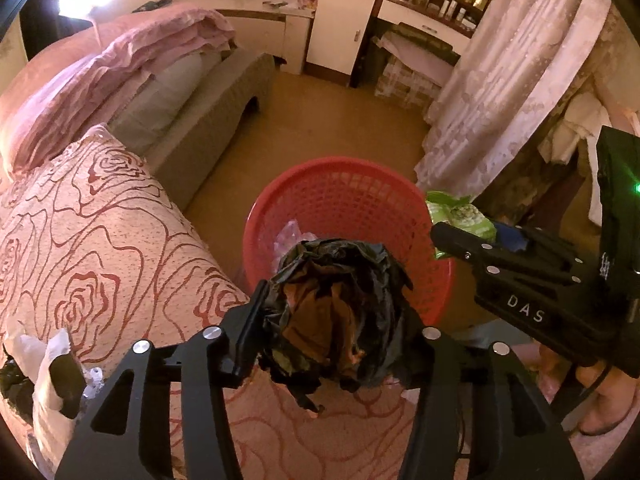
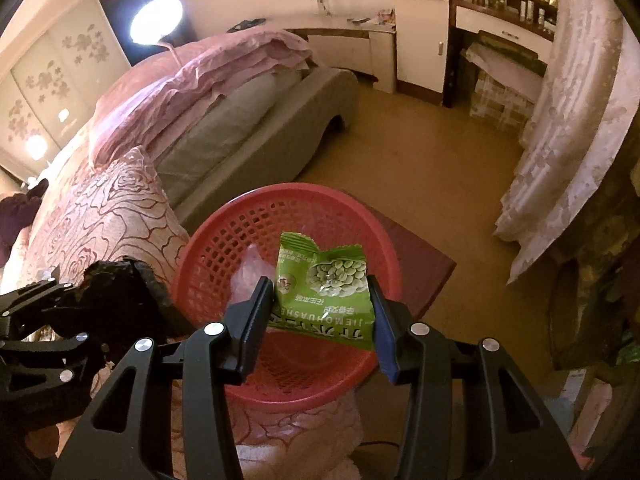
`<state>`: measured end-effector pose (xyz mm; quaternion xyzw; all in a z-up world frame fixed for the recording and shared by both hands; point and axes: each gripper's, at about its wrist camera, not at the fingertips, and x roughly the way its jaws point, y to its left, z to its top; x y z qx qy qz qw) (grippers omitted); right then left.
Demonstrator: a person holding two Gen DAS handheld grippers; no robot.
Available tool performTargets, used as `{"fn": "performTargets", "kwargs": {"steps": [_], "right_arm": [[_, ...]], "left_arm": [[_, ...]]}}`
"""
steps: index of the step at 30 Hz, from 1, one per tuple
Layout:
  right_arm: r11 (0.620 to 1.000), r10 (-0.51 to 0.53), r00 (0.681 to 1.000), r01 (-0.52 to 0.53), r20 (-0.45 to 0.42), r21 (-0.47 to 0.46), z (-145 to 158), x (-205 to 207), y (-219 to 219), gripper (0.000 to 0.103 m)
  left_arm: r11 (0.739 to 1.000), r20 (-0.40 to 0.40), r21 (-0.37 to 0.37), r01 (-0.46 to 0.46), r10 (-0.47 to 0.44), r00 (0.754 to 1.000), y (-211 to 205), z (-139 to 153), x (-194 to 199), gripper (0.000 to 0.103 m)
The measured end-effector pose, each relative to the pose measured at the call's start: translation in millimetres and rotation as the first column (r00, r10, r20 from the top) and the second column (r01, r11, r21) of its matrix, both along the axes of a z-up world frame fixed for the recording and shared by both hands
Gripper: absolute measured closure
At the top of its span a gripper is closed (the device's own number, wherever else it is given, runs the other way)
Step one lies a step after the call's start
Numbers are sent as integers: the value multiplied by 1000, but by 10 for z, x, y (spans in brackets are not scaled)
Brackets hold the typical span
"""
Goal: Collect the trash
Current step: 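Open both tools to drop the black bag and green packet into the wastebasket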
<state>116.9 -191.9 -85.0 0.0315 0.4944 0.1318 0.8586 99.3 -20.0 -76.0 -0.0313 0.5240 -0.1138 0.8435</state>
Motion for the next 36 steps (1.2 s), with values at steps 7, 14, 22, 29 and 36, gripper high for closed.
{"fn": "performTargets", "kwargs": {"steps": [7, 14, 22, 29, 36], "right_arm": [[1000, -6, 1000, 6, -13, 16, -30, 16, -17, 46], [1000, -15, 1000, 15, -7, 12, -9, -37, -26, 45], [999, -27, 999, 27, 38, -21, 98, -196, -64, 44], [999, -24, 996, 27, 80, -37, 195, -386, -52, 37], [999, -12, 995, 16, 103, -37, 264, -527, -4, 35]], "left_arm": [[1000, 10, -4, -7, 7, 1000, 34, 27, 2, 30], [999, 27, 12, -31, 31, 999, 105, 72, -39, 30], [997, 84, 59, -48, 43, 996, 125, 227, -178, 30], [992, 144, 105, -77, 61, 988, 150, 364, -346, 26], [987, 178, 117, -108, 86, 980, 216, 453, -505, 26]]}}
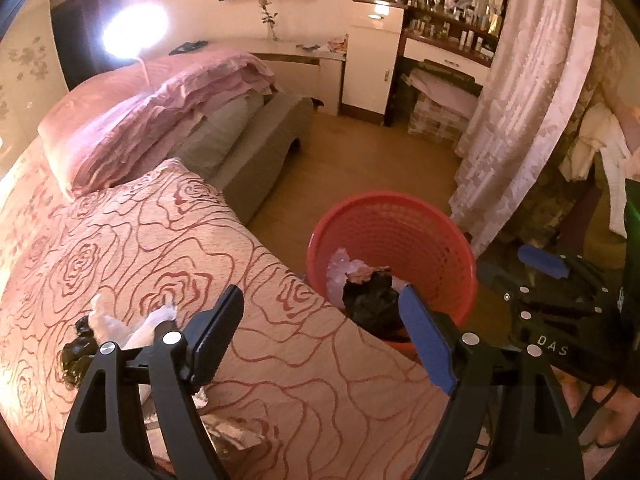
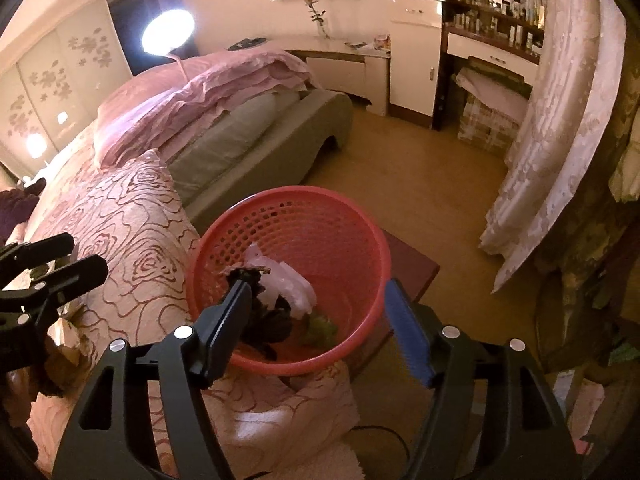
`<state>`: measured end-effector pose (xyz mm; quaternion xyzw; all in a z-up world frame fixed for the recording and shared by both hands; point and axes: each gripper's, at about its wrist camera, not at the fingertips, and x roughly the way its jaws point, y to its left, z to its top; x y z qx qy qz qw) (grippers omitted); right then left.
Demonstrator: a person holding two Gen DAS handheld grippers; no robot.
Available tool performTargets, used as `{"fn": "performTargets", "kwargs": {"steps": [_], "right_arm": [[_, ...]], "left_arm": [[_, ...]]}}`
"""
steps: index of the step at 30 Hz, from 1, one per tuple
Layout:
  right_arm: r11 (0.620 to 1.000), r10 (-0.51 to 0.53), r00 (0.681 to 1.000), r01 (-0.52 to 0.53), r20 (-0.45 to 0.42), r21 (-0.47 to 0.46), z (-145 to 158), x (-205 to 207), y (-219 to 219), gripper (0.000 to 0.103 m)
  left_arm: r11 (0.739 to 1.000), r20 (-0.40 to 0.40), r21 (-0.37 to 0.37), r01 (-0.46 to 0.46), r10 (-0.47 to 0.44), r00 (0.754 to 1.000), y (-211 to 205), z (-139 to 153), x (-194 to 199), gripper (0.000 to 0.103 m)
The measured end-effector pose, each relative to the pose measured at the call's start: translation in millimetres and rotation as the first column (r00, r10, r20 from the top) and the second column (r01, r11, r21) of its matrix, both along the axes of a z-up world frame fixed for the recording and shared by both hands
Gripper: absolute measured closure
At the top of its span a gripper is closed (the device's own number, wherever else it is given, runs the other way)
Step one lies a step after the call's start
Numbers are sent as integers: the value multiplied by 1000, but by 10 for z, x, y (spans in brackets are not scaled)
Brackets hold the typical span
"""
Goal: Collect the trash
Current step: 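Open both tools to drop the black bag and green packet into the wastebasket, then move the left tool back to the bed and grasp the white Watsons bag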
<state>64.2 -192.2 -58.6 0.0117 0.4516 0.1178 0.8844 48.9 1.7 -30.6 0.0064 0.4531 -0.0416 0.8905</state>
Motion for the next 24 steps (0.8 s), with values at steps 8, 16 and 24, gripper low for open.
{"fn": "performTargets", "kwargs": {"steps": [8, 16, 24], "right_arm": [[1000, 11, 1000, -11, 7, 17, 63, -112, 53, 31], [998, 54, 998, -55, 14, 26, 133, -197, 252, 30], [994, 107, 994, -108, 14, 19, 165, -266, 511, 30]], "left_arm": [[1000, 13, -12, -16, 16, 1000, 74, 88, -145, 25], [999, 39, -13, -45, 46, 998, 224, 193, -298, 24], [993, 60, -34, -113, 115, 992, 595, 284, -476, 24]]}}
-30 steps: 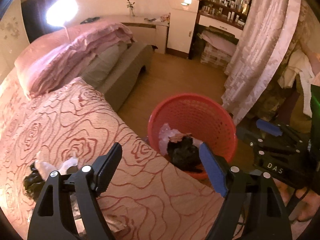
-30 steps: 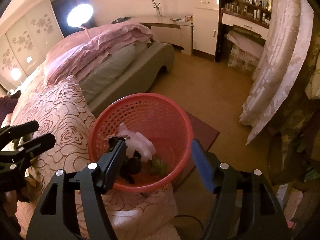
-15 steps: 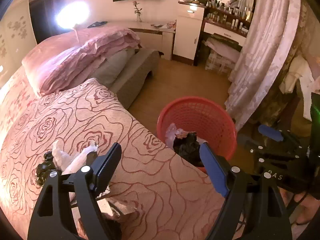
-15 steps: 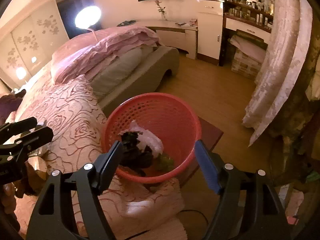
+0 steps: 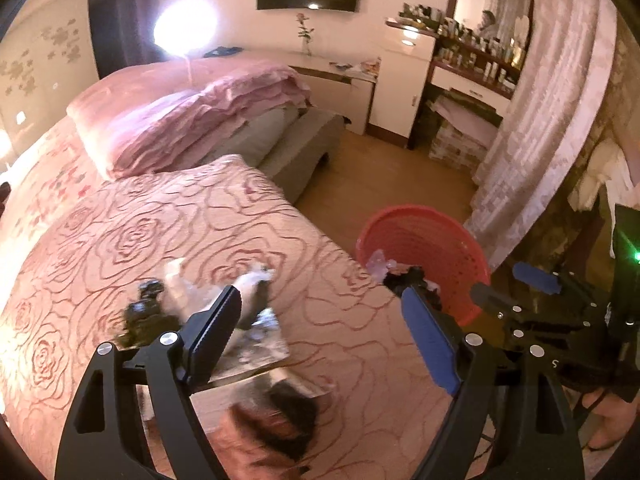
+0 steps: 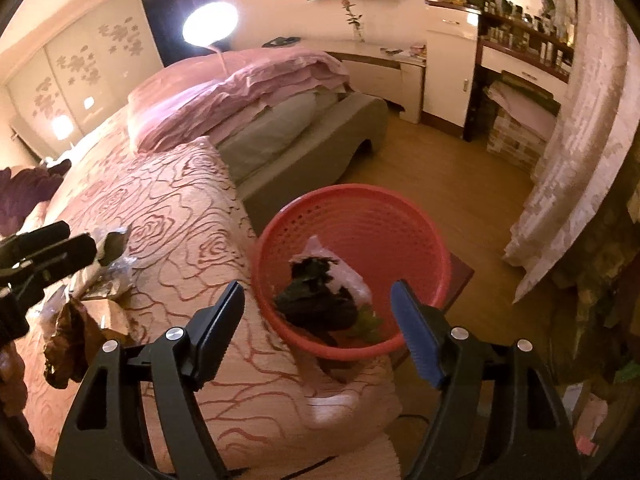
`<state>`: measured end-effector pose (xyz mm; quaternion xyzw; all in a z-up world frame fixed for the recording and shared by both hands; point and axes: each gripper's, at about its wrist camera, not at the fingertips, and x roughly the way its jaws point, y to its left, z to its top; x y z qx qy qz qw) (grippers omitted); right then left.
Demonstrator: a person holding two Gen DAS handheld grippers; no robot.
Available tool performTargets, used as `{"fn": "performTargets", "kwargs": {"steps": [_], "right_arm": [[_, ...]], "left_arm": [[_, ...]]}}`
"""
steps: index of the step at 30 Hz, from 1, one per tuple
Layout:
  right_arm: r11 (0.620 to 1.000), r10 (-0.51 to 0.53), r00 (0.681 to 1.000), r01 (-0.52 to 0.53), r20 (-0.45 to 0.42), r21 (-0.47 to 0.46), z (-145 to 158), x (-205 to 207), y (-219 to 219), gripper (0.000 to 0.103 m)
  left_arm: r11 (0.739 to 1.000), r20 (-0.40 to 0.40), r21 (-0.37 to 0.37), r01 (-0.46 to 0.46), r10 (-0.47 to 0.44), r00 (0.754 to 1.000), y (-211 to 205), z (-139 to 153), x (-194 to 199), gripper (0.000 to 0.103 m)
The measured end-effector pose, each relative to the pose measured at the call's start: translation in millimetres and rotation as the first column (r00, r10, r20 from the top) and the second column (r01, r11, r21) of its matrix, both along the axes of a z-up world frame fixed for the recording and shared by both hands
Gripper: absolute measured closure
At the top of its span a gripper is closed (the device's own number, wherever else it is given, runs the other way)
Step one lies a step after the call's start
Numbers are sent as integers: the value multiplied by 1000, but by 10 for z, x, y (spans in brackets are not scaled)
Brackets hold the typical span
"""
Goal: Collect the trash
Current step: 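Move the left tool back to the bed and grasp the white Watsons bag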
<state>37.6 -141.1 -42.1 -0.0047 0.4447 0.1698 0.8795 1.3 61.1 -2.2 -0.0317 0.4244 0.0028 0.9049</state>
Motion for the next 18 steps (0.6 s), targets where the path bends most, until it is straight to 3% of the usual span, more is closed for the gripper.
{"fn": "performTargets", "kwargs": {"steps": [10, 18], "right_arm": [[998, 58, 998, -58, 1, -6, 24, -57, 280, 30], [995, 97, 995, -97, -16, -2, -8, -99, 459, 30]], "left_arm": [[990, 41, 8, -143, 142, 989, 747, 195, -270, 24], [968, 14, 0, -252, 252, 968, 1289, 141, -429, 24]]}}
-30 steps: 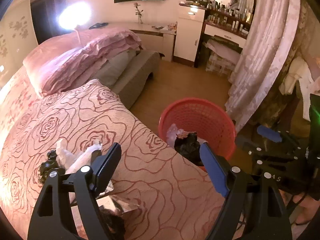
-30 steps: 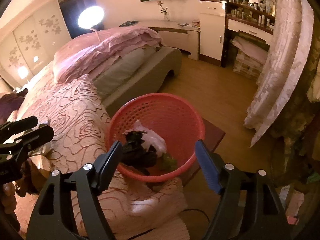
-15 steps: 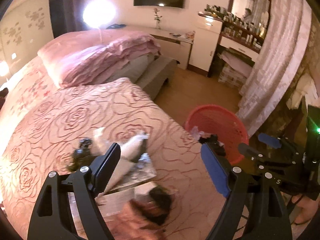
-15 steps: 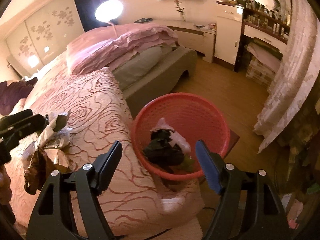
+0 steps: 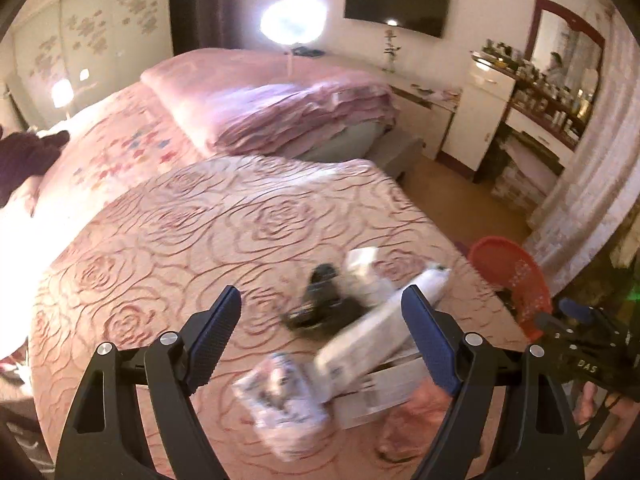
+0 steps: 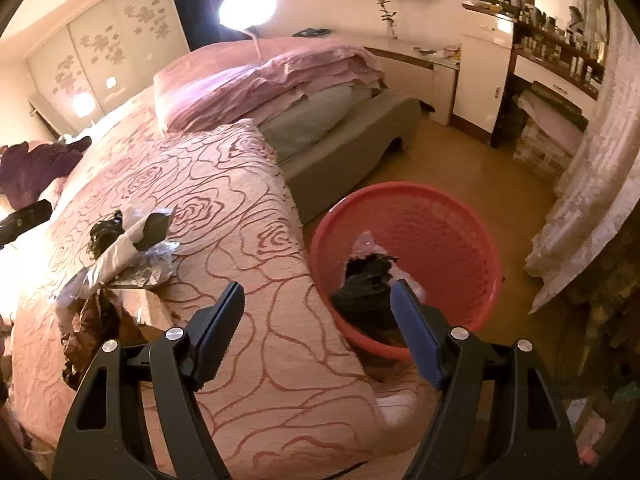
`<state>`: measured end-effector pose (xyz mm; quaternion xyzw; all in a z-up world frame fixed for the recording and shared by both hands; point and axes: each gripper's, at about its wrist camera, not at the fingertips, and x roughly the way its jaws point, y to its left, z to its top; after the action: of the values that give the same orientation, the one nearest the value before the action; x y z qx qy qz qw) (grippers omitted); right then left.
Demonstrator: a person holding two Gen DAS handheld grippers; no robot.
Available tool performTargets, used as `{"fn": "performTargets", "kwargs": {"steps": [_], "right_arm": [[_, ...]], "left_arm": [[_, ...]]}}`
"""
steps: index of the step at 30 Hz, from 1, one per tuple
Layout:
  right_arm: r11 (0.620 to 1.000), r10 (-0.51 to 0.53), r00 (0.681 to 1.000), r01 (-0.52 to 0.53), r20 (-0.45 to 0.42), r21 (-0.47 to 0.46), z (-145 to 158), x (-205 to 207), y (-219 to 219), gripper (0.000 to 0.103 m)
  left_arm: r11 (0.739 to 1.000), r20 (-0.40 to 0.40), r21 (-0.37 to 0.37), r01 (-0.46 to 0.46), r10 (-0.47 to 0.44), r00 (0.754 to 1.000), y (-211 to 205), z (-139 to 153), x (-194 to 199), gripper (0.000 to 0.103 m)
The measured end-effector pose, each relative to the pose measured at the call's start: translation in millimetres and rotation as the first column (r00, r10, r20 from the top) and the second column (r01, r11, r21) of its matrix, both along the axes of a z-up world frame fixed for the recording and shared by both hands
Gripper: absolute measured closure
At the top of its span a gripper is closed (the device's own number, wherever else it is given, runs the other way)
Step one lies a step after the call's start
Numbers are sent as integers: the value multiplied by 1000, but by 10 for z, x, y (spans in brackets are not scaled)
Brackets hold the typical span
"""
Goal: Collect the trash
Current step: 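Move the left tool back to the bed and grasp the white Watsons bag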
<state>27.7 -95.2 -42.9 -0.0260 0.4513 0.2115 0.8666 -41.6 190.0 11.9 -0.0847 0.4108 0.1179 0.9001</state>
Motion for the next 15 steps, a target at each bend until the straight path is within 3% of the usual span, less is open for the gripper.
{"fn": "performTargets", "kwargs": {"steps": [7, 15], "right_arm": [[1000, 12, 1000, -12, -11, -2, -34, -23, 66, 30], [1000, 22, 999, -22, -24, -1, -80, -10, 86, 30]], "left_arm": [[997, -31, -22, -76, 75, 997, 360, -127, -256, 24], [993, -77, -112, -43, 34, 996, 287, -426, -475, 24]]}}
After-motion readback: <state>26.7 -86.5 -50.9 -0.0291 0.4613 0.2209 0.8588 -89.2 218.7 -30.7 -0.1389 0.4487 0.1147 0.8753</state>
